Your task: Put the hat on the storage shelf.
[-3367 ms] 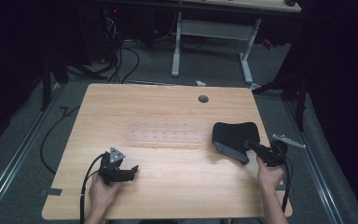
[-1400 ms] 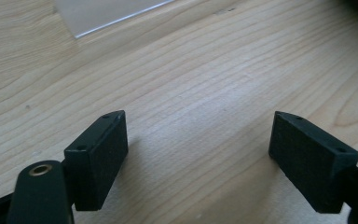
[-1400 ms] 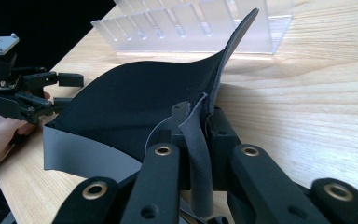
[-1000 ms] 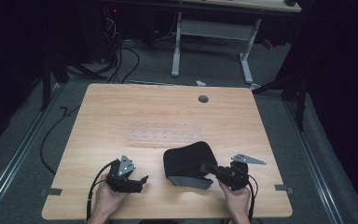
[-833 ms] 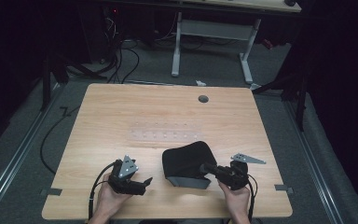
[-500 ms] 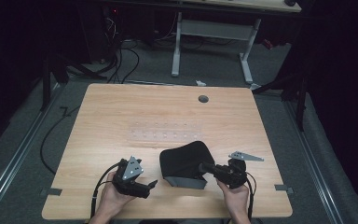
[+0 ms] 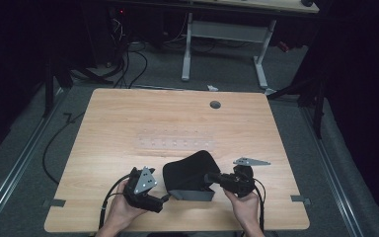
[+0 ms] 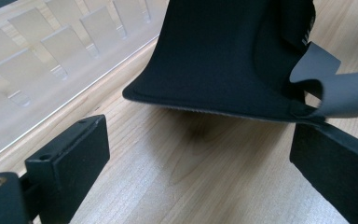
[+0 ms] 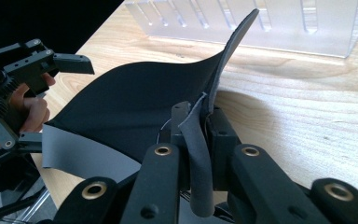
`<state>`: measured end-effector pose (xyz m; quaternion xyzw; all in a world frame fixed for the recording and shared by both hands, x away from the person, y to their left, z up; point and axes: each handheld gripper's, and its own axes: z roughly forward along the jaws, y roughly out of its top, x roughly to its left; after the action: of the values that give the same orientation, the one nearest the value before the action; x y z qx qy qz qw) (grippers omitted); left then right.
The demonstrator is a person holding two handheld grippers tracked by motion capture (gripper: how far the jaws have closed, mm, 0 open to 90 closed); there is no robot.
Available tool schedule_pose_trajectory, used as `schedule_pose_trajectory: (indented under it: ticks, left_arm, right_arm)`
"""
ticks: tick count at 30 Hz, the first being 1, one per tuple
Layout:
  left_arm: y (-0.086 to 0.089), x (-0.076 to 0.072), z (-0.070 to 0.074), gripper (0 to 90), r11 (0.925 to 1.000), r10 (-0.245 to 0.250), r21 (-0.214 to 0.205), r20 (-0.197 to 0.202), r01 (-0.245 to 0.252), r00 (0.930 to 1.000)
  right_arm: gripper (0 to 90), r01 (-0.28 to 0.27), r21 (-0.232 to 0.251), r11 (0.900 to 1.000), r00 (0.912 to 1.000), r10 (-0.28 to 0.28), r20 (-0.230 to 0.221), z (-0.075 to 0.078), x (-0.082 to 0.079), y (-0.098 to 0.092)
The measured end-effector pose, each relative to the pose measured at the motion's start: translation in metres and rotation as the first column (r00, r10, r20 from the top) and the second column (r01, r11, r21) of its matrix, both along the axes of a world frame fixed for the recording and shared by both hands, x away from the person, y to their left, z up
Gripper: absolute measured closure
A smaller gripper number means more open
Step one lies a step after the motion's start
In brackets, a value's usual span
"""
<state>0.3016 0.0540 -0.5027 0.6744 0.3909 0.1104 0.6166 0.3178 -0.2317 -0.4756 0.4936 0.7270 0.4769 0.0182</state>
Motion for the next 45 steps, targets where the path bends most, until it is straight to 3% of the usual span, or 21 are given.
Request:
schedule_pose_trajectory:
  ticks: [12, 27, 45]
  left_arm:
    - [-0.003, -0.001, 0.001, 9.4, 0.9999, -0.003, -0.012, 0.037, 0.003, 0.9993]
    - [-0.01, -0.003, 0.002, 12.9, 0.9998, -0.016, 0.014, 0.072, 0.015, 0.9973]
    - [-0.016, -0.007, -0.002, 14.6, 0.9972, -0.061, 0.048, 0.082, 0.058, 0.9948]
  right_arm:
    - [84.3, -0.014, -0.034, 0.9993, 0.9993, 0.012, -0.036, 0.003, 0.004, 0.006]
    - [84.2, -0.015, -0.059, 0.9981, 0.9965, 0.01, -0.083, 0.008, 0.01, 0.012]
    - [83.9, -0.021, -0.047, 0.9987, 0.9967, 0.017, -0.079, 0.013, 0.013, 0.017]
